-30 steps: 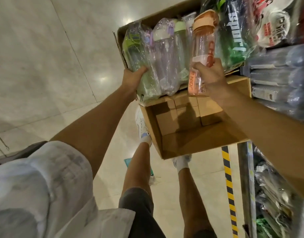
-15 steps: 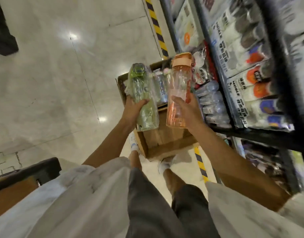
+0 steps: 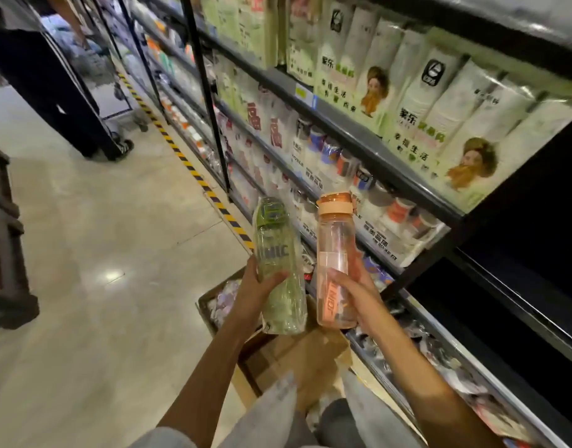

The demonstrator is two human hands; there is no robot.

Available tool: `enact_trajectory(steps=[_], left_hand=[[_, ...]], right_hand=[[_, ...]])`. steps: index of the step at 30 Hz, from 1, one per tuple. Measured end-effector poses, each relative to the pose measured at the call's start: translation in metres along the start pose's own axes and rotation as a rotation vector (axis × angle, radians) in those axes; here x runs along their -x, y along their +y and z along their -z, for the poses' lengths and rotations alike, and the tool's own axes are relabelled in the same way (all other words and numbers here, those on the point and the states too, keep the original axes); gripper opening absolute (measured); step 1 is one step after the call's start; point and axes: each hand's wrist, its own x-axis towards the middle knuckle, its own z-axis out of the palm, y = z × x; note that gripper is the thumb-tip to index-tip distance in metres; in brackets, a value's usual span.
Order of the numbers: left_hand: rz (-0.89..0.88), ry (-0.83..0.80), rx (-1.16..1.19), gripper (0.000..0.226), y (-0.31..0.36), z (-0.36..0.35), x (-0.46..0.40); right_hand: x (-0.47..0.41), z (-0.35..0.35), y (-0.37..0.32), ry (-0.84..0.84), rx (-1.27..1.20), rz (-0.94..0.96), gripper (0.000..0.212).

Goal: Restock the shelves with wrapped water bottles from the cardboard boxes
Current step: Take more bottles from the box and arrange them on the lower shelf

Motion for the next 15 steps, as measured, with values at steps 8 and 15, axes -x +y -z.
enact_trajectory(steps=[8,15], left_hand=[[-0.116,-0.342,-0.081,0.063,0.04,-0.064,0.073],[0.01,-0.644,-0.079,0.1,0.033,-0.135,0.124]], right_hand=[[0.114,0.028,-0.02,0.284,-0.166,0.217,0.083],[0.22,0.09,-0.017,0.547,-0.14,0.404,0.067]])
